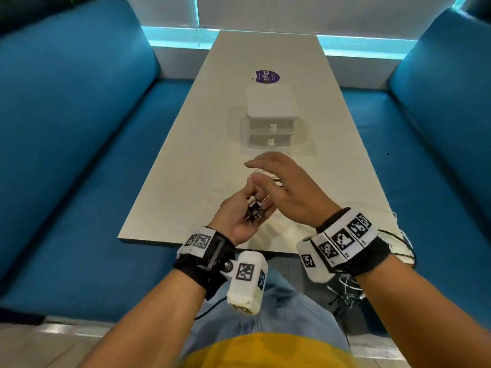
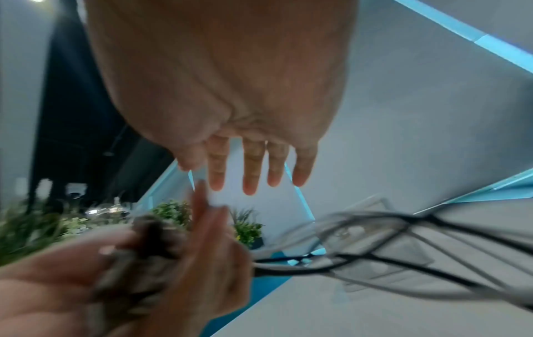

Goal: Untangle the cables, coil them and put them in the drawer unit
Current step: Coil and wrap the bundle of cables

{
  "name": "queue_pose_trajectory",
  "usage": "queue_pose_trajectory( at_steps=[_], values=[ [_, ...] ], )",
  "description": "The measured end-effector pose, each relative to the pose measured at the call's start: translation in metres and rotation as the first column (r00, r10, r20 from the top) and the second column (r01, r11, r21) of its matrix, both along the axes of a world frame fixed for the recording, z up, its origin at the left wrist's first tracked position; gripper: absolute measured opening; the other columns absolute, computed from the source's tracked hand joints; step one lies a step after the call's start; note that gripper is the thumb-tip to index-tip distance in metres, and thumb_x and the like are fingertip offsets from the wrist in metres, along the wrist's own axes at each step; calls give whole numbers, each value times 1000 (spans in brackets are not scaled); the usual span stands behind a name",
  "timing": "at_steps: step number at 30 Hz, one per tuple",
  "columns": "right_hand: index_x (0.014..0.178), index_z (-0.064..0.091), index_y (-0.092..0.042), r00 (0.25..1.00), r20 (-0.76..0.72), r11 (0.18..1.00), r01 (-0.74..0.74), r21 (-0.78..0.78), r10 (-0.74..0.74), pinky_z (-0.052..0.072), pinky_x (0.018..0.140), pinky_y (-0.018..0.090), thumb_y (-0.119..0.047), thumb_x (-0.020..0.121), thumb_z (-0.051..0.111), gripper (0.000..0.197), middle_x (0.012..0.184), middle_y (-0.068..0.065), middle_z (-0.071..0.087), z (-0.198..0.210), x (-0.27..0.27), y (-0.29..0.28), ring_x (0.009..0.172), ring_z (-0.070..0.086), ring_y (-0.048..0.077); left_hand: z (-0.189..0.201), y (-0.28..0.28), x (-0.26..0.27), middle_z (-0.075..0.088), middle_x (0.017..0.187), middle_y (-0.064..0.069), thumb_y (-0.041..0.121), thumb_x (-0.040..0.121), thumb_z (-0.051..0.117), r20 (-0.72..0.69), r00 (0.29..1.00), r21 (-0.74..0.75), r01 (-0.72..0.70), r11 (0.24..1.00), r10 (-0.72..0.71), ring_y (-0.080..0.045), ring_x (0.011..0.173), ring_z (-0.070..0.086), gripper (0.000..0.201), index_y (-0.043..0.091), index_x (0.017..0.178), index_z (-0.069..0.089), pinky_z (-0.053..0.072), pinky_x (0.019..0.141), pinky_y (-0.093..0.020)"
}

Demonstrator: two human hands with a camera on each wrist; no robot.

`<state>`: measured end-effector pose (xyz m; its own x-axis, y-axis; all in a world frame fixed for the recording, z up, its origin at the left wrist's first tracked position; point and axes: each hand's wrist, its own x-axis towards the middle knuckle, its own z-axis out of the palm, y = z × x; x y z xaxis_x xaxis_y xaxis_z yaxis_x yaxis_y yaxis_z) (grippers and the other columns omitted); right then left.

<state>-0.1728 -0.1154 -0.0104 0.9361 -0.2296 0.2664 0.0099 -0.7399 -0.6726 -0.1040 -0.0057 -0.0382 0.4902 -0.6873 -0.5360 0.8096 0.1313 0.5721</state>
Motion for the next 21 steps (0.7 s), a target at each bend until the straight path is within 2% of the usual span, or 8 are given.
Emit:
queue_pose_trajectory(
  at_steps=[2,4,7,10,14,18,20,21],
  values=[
    [134,54,-29,993,-71,994,-98,-39,95,26,112,26,-38,99,38,39,140,-4,47,-3,-9,11,135,35,10,-1,1,-2,70,74,-7,21,99,48,-31,999,-23,-32,999,31,-14,65,71,20,6,96,61,55,55,-23],
    [139,49,-21,980,-114,976,-177,-128,162,18,114,23,-37,99,32,46,147,0,42,-12,-16,17,140,29,14,0,4,-1,68,63,-7,17,100,47,-119,989,-51,-93,994,86,-12,53,67,20,5,90,60,50,43,-18],
    [133,55,-10,973,-4,937,-223,-270,230,30,111,29,-31,99,38,44,140,7,52,-30,-20,19,131,41,25,0,8,1,67,61,-4,27,100,48,-318,941,-130,-162,978,114,-11,46,64,26,4,93,59,42,33,-16],
    [118,67,-10,971,108,936,-170,-309,213,45,100,45,-26,94,49,35,128,7,63,-49,-19,14,125,51,34,-10,9,-4,65,63,-3,31,101,43,-340,934,-131,-161,978,109,-13,46,64,34,3,90,59,46,37,-17],
    [106,74,-14,965,192,939,-109,-327,179,35,108,33,-25,91,55,27,118,6,69,-65,-17,8,121,50,24,-24,9,-5,49,72,4,35,101,42,-324,935,-64,-175,982,145,-8,53,54,32,10,85,55,47,45,-17],
    [108,74,-20,987,127,977,-76,-197,102,28,114,29,-35,90,56,29,123,2,66,-68,-17,11,124,51,24,-25,9,-10,61,56,-2,37,101,41,-320,935,-83,-191,978,155,-12,48,64,38,7,83,55,50,43,-19],
    [113,71,-23,992,113,998,-51,-30,54,26,113,24,-39,86,58,34,129,-1,60,-64,-23,12,128,43,15,-23,8,-10,66,67,-8,41,100,42,-299,945,-94,-171,981,137,-19,55,69,43,4,85,56,55,47,-26],
    [116,69,-24,993,115,998,-47,42,42,30,112,26,-39,83,62,36,132,-4,56,-62,-26,14,128,42,12,-24,7,-9,69,84,-12,43,99,43,-291,947,-95,-168,981,134,-23,64,72,44,2,90,58,58,52,-33]
  ],
)
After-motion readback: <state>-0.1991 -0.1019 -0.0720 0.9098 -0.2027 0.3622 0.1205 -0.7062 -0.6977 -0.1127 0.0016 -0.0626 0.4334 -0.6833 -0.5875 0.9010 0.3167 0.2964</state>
